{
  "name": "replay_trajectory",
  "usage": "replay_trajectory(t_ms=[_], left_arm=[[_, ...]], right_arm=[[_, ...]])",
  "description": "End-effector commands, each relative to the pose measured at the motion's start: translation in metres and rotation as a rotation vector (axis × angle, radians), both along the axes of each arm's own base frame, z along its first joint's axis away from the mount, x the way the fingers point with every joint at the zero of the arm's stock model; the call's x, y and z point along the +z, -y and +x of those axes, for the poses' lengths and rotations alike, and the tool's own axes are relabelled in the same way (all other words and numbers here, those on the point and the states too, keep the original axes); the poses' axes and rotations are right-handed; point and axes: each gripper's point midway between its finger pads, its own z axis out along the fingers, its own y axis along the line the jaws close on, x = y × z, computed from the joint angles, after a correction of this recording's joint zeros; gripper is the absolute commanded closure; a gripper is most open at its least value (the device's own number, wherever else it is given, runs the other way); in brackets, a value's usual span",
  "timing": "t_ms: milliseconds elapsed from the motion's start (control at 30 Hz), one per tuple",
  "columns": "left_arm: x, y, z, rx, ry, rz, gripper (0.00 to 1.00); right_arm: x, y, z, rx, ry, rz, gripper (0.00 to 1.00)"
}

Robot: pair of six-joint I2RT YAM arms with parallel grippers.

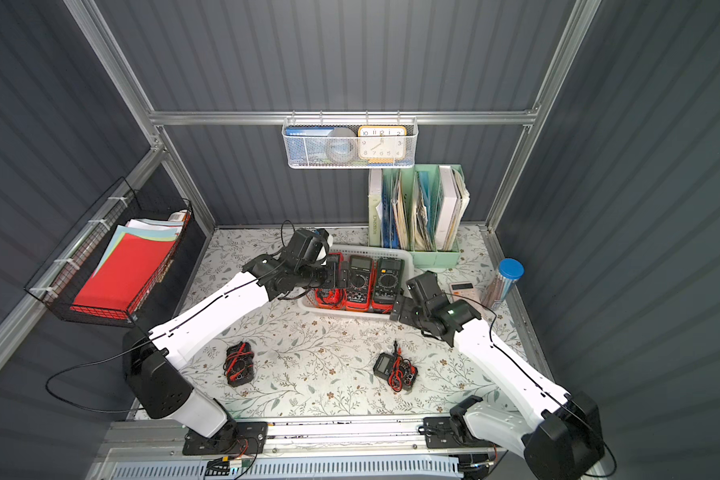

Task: Put the multimeter into the basket
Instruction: Pick up the multimeter from the center of the board.

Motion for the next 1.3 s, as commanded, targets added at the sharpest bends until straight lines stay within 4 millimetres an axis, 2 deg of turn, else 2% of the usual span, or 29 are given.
replay_trajectory(t_ms=[0,133,167,200,267,367,567,733,900,1100,1267], left_arm=[[-0.001,-0.009,-0.016,-0.010,-0.033,0.001,0.01],[-0.008,-0.013,-0.027,-0.013,-0.057,0.005,0.01],[-0.006,-0.014,-0.027,-0.011,-0.051,0.001,0.01],[-0.018,-0.018,-0.032,-0.009,-0.076,0.019,0.01],[-0.019,-0.019,-0.032,-0.005,-0.075,0.020,0.01],[-0.016,-0.019,-0.032,-0.007,-0.069,0.019,0.01],[-0.011,-0.016,-0.029,-0.007,-0.057,0.012,0.01],[-0.015,-0.014,-0.029,-0.013,-0.063,0.015,0.01],[-0.014,-0.014,-0.029,-0.016,-0.062,0.013,0.01],[-0.013,-0.013,-0.030,-0.021,-0.060,0.012,0.01],[-0.013,-0.014,-0.029,-0.022,-0.056,0.014,0.01]], right_arm=[[-0.023,0.002,-0.021,-0.029,-0.037,0.057,0.01],[-0.048,0.001,-0.037,-0.031,-0.078,0.100,0.01],[-0.053,-0.003,-0.039,-0.020,-0.089,0.118,0.01],[-0.057,-0.006,-0.040,-0.009,-0.100,0.134,0.01],[-0.065,-0.014,-0.044,-0.001,-0.140,0.174,0.01],[-0.072,-0.025,-0.050,0.021,-0.173,0.216,0.01],[-0.070,-0.052,-0.060,0.095,-0.171,0.256,0.01],[-0.079,-0.067,-0.077,0.163,-0.201,0.208,0.01],[-0.080,-0.078,-0.088,0.229,-0.197,0.129,0.01],[-0.087,-0.073,-0.099,0.333,-0.205,-0.099,0.01],[-0.107,-0.076,-0.109,0.425,-0.255,-0.214,0.01]])
